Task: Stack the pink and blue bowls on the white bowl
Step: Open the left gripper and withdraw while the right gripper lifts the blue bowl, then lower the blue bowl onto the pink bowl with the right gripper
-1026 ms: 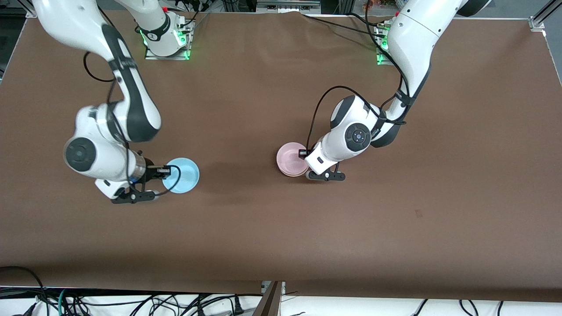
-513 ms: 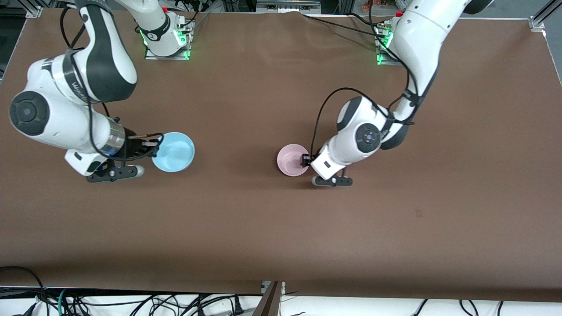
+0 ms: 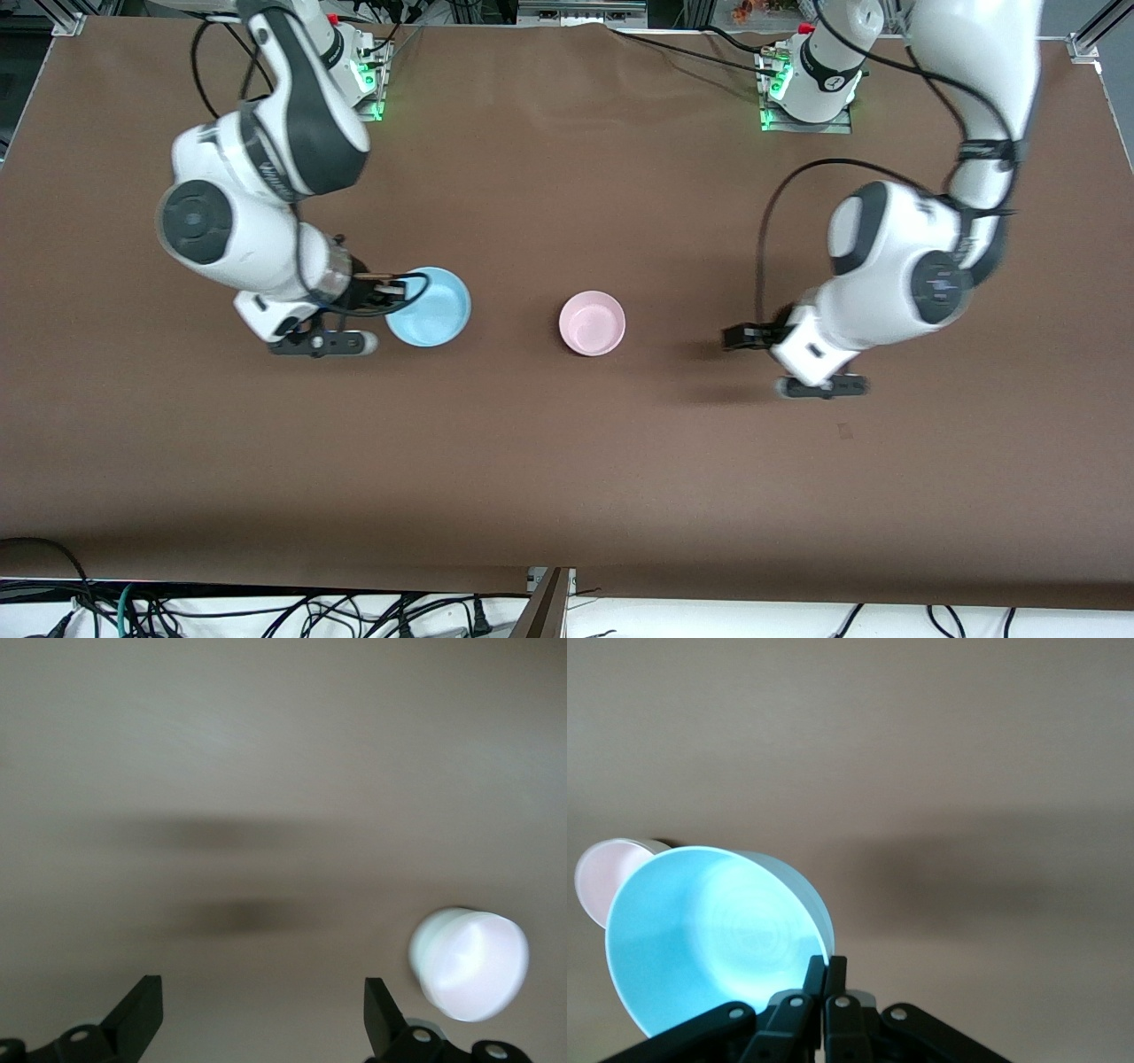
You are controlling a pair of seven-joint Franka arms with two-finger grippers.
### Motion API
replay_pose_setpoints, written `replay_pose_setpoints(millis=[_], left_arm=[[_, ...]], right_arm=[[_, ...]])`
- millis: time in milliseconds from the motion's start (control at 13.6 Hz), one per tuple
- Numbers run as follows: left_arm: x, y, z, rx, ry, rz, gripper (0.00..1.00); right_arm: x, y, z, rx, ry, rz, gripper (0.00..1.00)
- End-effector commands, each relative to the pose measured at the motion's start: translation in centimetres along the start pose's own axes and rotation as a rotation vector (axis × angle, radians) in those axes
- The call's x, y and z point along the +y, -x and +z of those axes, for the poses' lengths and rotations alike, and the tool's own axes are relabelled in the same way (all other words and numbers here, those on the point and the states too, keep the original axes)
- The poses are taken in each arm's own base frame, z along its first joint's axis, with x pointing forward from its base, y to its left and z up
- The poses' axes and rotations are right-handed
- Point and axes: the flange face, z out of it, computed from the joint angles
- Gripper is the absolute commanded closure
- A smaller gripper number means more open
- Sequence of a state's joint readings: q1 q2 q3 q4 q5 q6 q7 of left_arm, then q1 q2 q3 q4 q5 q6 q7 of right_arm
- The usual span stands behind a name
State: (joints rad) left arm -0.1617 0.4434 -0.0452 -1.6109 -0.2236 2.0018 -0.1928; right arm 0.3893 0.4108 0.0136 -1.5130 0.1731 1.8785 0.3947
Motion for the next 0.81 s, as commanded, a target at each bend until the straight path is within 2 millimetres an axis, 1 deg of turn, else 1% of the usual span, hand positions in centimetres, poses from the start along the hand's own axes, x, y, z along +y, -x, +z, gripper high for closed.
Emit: replay_pose_setpoints(millis=[0,73,147,220,293,366,513,586,660,733], left_arm=[[-7.2,0.4,-6.7,0.049,-0.088,0.033,0.0],[-8.6,1.1,-9.8,0.077,-0.149,0.063,0.0],[-9.7,1.7,-12.2,0.106,-0.193,0.087,0.0],[-10.3,2.3,-14.3,0.134,-0.206,0.084,0.0],[-11.1,3.0,-15.6,0.13,-0.206,0.068,0.0],[-11.8,3.7,-16.5,0.112,-0.209,0.052,0.0],[-14.1,4.8,-19.0,0.123,-0.209,0.011,0.0],[-14.6,5.2,-19.7,0.118,-0.206,-0.002,0.0],[-15.9,5.4,-21.1,0.129,-0.205,-0.029,0.0],[-16.4,5.8,-22.2,0.115,-0.201,-0.042,0.0]], right_arm=[[-5.9,1.4,2.7,0.036,-0.026,0.089,1.0],[-8.4,2.3,4.2,0.052,-0.036,0.127,1.0],[-10.9,3.1,5.9,0.072,-0.051,0.168,1.0],[-12.9,3.8,7.6,0.093,-0.069,0.193,1.0],[-14.4,4.2,9.3,0.108,-0.083,0.205,1.0],[-15.8,4.8,11.3,0.112,-0.087,0.207,1.0],[-17.4,5.8,14.2,0.111,-0.085,0.21,1.0],[-18.0,6.3,14.9,0.107,-0.082,0.215,1.0],[-18.5,6.8,15.5,0.104,-0.079,0.208,1.0],[-18.5,6.8,15.8,0.1,-0.076,0.211,1.0]])
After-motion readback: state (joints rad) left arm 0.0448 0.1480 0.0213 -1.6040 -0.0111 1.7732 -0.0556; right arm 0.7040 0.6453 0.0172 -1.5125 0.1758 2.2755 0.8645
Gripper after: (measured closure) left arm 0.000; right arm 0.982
